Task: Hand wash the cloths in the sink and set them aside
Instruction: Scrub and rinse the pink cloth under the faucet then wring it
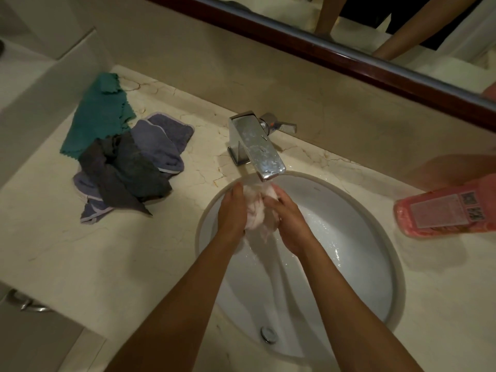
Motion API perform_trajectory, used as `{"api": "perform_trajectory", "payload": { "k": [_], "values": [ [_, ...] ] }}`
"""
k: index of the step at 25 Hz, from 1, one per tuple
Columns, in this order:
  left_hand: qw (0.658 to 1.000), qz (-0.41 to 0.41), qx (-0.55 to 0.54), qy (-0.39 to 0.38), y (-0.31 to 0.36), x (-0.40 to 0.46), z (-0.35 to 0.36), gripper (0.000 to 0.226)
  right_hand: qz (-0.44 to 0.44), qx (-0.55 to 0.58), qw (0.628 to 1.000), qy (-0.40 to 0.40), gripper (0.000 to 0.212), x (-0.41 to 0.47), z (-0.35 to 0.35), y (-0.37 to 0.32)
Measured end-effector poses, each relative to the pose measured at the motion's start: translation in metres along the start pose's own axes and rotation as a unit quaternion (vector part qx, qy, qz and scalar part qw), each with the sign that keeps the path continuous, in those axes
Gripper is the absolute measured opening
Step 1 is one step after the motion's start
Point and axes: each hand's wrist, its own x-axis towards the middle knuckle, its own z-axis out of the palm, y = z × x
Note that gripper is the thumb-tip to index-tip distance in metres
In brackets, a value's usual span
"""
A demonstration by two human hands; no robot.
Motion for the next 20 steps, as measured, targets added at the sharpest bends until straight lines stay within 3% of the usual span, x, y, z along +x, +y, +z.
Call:
{"api": "perform_trajectory", "payload": {
  "k": [3, 7, 10, 14, 17, 20],
  "values": [
    [0.994, -0.042, 0.068, -0.079, 0.007, -0.003, -0.008, 0.067, -0.008, -0.052, 0.995, 0.089, 0.017, 0.000, -0.003, -0.001],
    [0.986, -0.052, 0.119, -0.106, 0.008, -0.007, -0.013, 0.061, 0.056, -0.016, 0.980, 0.192, 0.032, 0.005, -0.002, -0.012],
    [0.990, -0.061, 0.020, -0.129, 0.002, -0.009, -0.008, 0.053, 0.102, 0.043, 0.978, 0.174, 0.040, 0.006, 0.003, -0.013],
    [0.981, 0.089, 0.010, -0.173, -0.015, -0.006, -0.008, 0.041, 0.132, 0.104, 0.975, 0.145, 0.048, 0.006, 0.013, -0.014],
    [0.991, 0.067, 0.027, -0.115, -0.021, -0.006, -0.007, 0.033, 0.149, 0.196, 0.963, 0.110, 0.051, 0.004, 0.010, -0.018],
    [0.998, 0.036, -0.039, -0.046, -0.017, -0.005, -0.006, 0.034, 0.147, 0.131, 0.977, 0.082, 0.047, 0.004, 0.007, -0.017]
  ]
}}
